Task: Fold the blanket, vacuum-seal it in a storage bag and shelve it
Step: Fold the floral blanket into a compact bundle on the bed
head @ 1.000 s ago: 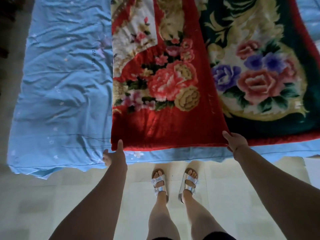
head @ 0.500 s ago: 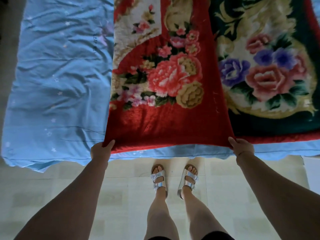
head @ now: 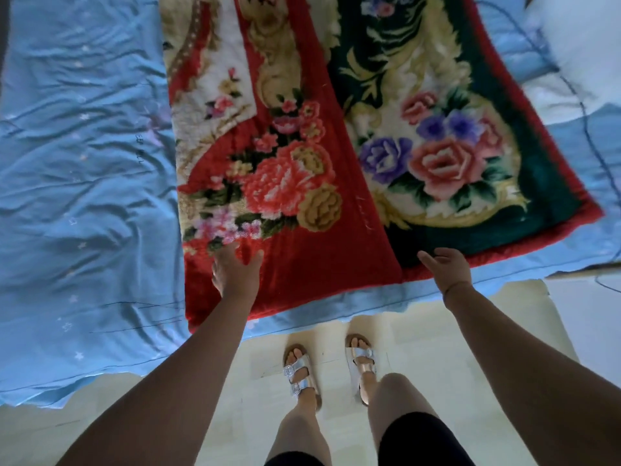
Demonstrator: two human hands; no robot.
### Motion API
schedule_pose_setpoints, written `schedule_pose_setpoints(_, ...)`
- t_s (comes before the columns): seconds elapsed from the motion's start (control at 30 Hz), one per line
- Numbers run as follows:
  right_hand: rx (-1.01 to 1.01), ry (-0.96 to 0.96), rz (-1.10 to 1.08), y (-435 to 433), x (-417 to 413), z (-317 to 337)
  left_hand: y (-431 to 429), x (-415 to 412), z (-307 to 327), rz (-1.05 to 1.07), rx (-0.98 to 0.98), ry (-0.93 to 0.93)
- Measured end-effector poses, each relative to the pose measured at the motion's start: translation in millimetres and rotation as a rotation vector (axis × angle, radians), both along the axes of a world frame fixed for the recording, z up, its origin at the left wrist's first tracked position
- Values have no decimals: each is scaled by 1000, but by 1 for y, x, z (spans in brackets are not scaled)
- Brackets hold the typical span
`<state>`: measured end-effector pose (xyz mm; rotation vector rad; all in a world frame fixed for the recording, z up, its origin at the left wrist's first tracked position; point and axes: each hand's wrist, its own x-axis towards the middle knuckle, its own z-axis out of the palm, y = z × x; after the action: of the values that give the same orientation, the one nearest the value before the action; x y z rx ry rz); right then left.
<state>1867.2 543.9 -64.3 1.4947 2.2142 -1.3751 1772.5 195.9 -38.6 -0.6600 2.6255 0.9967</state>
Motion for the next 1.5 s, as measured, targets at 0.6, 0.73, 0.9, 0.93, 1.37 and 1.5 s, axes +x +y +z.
schedule_pose_setpoints(0.6, -115, 34, -452, 316, 18, 11, 381, -28, 16, -391, 197, -162)
schedule_pose_setpoints(0.73, -255, -4, -531, 355, 18, -8, 435, -30, 16, -430, 253, -249)
schedule_pose_setpoints(0.9, -573, 34, -656, 370, 14, -30, 467, -38, 11, -416, 245, -276)
schedule_pose_setpoints(0.93, -641, 68, -673, 370, 11, -30, 470, -39, 10, -409, 243, -283)
schedule_pose_setpoints(1.37, -543, 338, 310, 298, -60, 44, 518, -63, 63, 24, 973, -648)
schedule_pose_setpoints(1.5, -628, 314, 329, 254, -65, 50, 491, -70, 62, 4, 743, -442)
